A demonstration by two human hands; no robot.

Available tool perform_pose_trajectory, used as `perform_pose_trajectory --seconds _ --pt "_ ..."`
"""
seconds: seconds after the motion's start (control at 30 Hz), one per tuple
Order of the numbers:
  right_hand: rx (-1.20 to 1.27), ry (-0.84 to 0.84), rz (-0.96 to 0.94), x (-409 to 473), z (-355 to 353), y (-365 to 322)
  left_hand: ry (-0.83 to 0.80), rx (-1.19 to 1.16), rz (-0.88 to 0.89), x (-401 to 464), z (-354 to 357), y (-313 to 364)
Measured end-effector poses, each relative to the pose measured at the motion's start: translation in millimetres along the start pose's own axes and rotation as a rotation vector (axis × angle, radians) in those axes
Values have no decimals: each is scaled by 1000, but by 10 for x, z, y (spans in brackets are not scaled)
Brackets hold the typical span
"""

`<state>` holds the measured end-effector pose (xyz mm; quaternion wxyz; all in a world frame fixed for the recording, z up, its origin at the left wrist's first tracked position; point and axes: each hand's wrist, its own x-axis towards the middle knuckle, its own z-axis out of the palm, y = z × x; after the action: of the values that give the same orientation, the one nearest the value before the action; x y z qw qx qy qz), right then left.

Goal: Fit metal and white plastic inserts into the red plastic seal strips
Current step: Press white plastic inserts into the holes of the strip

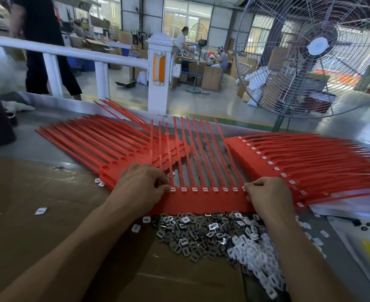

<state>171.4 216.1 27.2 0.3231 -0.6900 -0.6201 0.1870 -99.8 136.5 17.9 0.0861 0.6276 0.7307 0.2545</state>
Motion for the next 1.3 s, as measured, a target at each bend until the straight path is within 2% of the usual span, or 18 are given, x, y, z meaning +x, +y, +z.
perform_pose_trajectory --seconds 0.27,0.47,0.67,0.8,0.97,1.1,1.3 --pt "-74 34 -20 -19 22 -10 12 13 6 -10 13 -4" --pt "33 37 -37 -13 8 27 8 13 8 -12 0 7" --pt "-226 -49 -146 -107 -74 -19 4 14 3 -15 -14 25" --pt "-395 -130 -149 -158 -106 -94 -1 19 2 -29 -25 45" --pt "-412 -196 -130 -153 -154 -140 -19 -30 -24 -61 -46 60" --pt "-286 -102 -112 -162 -158 -80 2 -31 -43 -61 -24 93" --pt "-323 -40 -103 -125 -128 -62 -21 -33 -88 -17 -40 132"
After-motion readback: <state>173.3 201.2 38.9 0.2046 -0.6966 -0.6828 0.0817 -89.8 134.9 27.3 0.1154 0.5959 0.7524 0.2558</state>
